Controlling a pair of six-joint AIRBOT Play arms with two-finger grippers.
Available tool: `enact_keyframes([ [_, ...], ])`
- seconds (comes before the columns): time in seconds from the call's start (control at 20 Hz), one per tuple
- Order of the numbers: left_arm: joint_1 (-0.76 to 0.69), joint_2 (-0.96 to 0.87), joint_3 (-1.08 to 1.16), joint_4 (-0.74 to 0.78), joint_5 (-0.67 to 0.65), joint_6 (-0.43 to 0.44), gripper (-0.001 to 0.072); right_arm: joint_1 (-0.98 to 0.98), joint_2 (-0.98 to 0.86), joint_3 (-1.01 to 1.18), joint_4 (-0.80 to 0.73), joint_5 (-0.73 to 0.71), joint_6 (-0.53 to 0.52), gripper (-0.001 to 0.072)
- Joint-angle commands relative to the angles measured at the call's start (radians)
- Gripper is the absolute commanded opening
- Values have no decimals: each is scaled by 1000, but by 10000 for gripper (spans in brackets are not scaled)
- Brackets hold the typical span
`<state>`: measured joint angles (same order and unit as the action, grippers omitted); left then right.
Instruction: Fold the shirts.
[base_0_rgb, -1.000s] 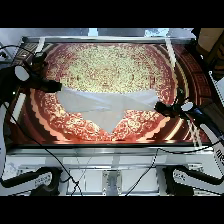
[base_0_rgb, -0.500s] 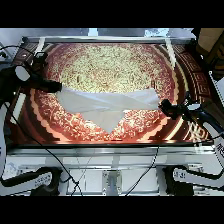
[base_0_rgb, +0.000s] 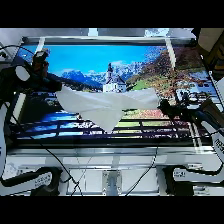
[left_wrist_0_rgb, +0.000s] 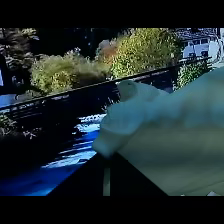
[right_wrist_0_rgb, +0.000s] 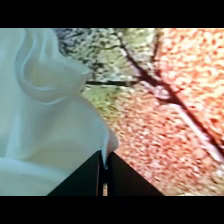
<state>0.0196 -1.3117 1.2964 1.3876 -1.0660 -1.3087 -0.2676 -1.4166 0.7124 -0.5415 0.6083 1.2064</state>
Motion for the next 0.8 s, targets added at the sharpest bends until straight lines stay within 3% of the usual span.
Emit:
enact_keyframes([
  [0.0,-1,0,0,1,2,0,13,-1,10,59,145,116,-222,26],
  [0.2,-1,0,0,1,3,0,13,-3,104,243,144,133,-243,25],
  [0.45,-1,0,0,5,7,0,13,-3,270,483,-7,-101,-233,23],
  [0.55,-1,1,1,4,2,0,14,-5,318,564,-140,-145,-158,23],
  [0.75,-1,32,80,0,-98,0,13,-25,398,684,-423,-61,-1,23],
])
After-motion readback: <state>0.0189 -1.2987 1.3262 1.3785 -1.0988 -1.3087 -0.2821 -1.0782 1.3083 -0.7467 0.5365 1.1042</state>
